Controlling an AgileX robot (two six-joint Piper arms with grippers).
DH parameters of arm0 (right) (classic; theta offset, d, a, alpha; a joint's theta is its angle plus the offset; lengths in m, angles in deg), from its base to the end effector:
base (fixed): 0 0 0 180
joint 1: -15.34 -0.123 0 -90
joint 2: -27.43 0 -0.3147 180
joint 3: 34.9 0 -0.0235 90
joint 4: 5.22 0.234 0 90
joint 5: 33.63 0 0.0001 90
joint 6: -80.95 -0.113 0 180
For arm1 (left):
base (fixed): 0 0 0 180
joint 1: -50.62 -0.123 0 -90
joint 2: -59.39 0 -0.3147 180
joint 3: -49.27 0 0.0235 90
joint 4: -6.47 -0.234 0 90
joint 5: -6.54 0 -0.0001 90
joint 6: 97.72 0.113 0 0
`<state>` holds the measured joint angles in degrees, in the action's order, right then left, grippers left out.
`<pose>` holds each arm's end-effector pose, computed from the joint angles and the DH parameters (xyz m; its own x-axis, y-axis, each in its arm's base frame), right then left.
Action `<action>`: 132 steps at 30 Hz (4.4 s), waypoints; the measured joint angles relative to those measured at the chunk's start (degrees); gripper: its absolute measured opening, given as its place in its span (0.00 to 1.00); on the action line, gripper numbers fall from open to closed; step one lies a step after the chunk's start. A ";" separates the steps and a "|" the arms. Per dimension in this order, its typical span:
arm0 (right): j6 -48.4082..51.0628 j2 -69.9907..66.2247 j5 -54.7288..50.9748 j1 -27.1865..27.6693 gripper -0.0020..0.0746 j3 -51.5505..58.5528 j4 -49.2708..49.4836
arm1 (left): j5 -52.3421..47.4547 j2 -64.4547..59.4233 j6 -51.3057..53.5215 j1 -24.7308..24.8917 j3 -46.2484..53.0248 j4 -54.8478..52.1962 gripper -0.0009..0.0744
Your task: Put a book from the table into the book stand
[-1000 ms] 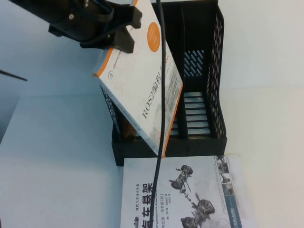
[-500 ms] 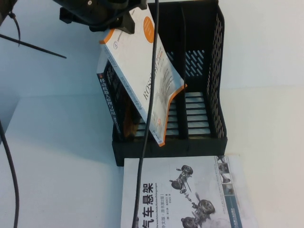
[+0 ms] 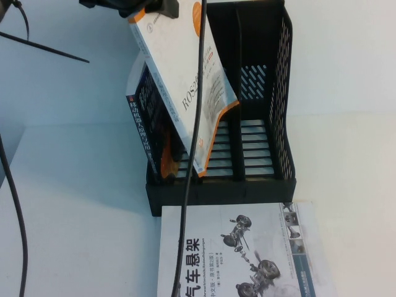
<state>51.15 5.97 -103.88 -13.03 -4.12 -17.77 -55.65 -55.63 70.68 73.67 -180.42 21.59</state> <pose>-0.0142 -0.0339 0.3412 -0.5560 0.1787 -0.8118 -0.0812 0.9603 0.2669 0.3800 -0.1900 0.4614 -0.6979 -0.0436 -0.7149 0.3449 0.8544 -0.3887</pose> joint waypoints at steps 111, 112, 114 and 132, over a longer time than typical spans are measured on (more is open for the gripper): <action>1.80 0.00 16.47 0.00 0.02 17.46 -6.03 | 39.90 65.87 2.72 5.12 80.42 -20.06 0.01; 1.65 0.00 16.47 0.00 0.02 18.01 -6.03 | 42.36 67.08 2.54 4.97 83.28 -20.17 0.01; 1.62 0.00 16.47 0.00 0.02 18.80 -5.66 | 45.98 69.27 2.41 3.62 87.45 -20.17 0.01; 1.40 0.00 16.35 0.00 0.02 19.45 -4.47 | 50.67 92.12 -0.13 -22.33 104.06 -19.14 0.01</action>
<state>52.55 5.97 -87.53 -13.03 15.33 -22.24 -4.98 36.48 70.55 51.33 -76.36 2.45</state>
